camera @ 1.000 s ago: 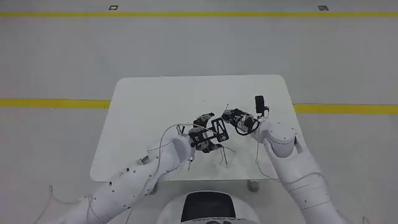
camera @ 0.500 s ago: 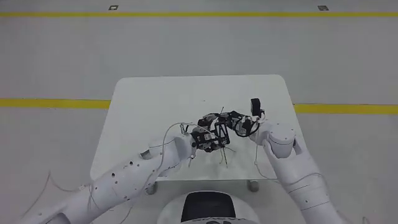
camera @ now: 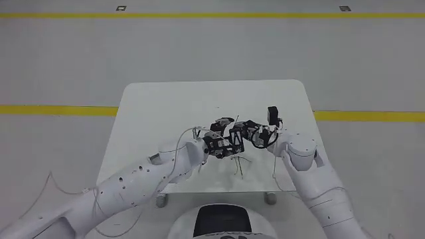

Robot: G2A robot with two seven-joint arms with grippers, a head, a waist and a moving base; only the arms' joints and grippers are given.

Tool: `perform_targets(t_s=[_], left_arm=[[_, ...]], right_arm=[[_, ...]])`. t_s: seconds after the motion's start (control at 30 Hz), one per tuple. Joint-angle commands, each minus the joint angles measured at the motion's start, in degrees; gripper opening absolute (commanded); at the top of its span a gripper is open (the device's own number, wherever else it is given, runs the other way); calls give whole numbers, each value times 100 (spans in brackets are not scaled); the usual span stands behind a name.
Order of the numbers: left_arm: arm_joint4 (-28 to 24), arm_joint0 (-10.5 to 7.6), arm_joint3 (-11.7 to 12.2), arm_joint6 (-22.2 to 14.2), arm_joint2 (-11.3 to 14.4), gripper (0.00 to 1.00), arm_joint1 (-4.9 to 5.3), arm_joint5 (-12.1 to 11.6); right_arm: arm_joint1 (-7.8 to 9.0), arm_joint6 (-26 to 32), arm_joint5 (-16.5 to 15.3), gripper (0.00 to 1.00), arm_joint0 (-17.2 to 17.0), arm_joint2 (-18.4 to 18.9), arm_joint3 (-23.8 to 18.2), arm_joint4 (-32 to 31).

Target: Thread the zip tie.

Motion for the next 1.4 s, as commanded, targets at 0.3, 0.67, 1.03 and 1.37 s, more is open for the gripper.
perform_targets(t_s=[0.3,0.67,1.03,1.37], left_arm=[[0,-392,35,284,509,100,141,325],[0,-472,68,248,613,47,234,277],[0,-559,45,263,775,29,275,377],[0,-667,28,185,891,25,287,450]], right_arm=[[70,318,3,0,22,0,13,-64],[111,275,-33,0,-22,-91,-103,-45],[164,188,3,0,-27,-138,-131,-73],[207,191,3,0,-15,-187,-106,21]])
